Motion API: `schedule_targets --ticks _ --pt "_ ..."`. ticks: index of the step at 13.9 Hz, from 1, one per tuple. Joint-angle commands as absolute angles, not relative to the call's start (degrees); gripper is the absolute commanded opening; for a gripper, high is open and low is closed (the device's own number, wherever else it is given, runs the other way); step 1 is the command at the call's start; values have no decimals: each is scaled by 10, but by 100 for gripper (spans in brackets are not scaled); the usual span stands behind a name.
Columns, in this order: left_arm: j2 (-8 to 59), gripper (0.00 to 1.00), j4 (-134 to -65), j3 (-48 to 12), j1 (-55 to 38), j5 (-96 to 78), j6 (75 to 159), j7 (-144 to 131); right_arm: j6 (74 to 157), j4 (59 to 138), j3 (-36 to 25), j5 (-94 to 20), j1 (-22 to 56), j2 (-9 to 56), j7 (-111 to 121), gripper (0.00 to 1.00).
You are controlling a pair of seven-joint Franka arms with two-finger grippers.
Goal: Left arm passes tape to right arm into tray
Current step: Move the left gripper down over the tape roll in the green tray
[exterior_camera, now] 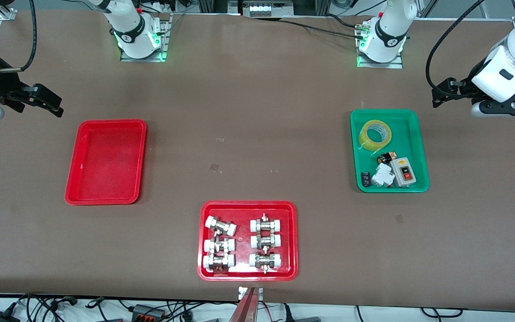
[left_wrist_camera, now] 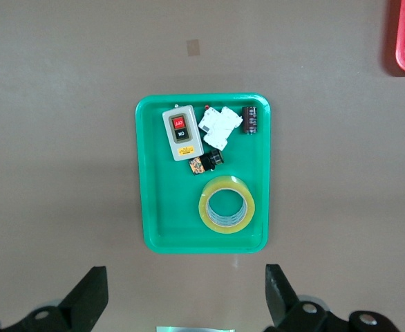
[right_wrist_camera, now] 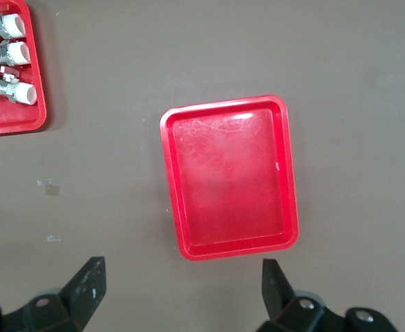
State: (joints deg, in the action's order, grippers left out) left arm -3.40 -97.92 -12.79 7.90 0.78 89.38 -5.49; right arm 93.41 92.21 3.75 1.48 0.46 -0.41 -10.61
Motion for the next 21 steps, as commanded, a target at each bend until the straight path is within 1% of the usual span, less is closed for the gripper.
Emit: schedule_targets --ticks 1,7,12,13,15,16,18,21 --pt "-34 100 -972 -129 81 -4 889 -61 924 909 41 -8 2 4 -100 100" --pt "-34 100 -973 -132 80 -4 889 -53 908 894 33 -12 -11 19 -98 100" --pt "-16 100 -982 -134 74 -3 881 -41 908 906 35 -9 -4 6 -108 100" --pt "-6 100 -992 -134 76 -3 885 -33 911 911 37 -9 -3 6 -108 100" --pt "40 100 -999 -134 80 -3 910 -26 913 919 38 -9 -1 4 -108 100" --pt "52 100 -1020 -134 79 -2 936 -26 914 920 38 -11 -1 6 -109 100" --pt "54 100 -1090 -134 80 1 1008 -26 911 922 38 -11 -2 7 -109 100" --pt "35 100 -1254 -138 77 1 1156 -30 913 921 38 -10 -1 7 -108 100"
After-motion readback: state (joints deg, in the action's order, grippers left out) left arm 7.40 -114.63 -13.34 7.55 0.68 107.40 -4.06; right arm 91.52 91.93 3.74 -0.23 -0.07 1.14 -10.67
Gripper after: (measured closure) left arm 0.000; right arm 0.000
